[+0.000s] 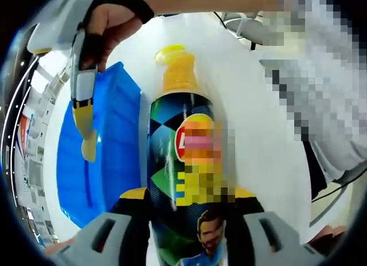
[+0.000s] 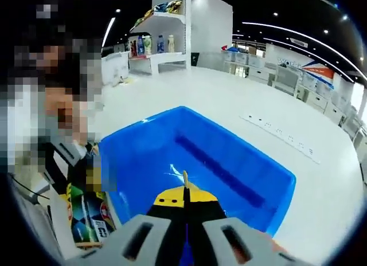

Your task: Open the lid of the chip container on the table, take out the chips, place them into the box in front of the container, and close the lid

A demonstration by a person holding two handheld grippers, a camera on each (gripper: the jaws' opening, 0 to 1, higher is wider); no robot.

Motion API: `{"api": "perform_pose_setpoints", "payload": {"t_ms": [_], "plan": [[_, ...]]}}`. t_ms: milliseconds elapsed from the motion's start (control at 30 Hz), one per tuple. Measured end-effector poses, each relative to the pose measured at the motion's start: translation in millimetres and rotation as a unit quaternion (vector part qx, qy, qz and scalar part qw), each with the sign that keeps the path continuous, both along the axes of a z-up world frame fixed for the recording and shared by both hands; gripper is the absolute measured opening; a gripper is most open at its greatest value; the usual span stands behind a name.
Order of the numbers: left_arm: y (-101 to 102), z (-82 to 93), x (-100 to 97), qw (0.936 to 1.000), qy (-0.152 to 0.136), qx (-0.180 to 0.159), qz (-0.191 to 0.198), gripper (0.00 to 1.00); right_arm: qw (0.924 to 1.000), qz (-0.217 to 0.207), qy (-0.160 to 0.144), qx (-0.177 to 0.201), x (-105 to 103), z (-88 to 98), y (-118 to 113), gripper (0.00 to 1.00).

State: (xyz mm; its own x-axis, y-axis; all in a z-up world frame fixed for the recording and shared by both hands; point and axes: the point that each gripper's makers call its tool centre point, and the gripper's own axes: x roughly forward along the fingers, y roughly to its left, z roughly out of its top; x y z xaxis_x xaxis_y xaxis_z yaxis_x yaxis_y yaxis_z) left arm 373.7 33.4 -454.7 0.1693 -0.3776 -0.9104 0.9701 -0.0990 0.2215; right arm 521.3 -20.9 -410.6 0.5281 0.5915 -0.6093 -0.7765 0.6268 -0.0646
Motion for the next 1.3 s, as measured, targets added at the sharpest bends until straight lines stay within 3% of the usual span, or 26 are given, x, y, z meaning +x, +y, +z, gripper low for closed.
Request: {"api": "perform_pose_setpoints", "payload": {"t_ms": [200,300,700,867,1300], "plan": [[-0.1,0.1,-0.5,1.0000,0.001,-0.002,-0.001,0.52,0.9999,0.011,-0.006,-0.011,-6.0,-0.6,1.6,0.01],[-0.3,-0.2,-0.6,1.0000,0.003,0.000,-0.001,0.52,0.9996,0.020,-0.011,-0.017,4.2,-1.4,-2.5,0.01],[-3.4,-0.5,-4.7,0.9999,0.010,-0.004,-0.003,0.52,0.9987,0.040,-0.017,-0.027,-6.0,-4.2,-0.4,0.02],[-3.8,-0.9,-5.2,1.0000,0.008,0.000,-0.002,0.52,0.9973,0.059,-0.032,-0.031,-9.0,-4.8,0.4,0.11],[-3.6,-1.3,-4.5,0.9999,0.011,0.001,0.001,0.52,0.9985,0.033,-0.044,-0.008,-2.6,8.1,-16.7,0.12]]}}
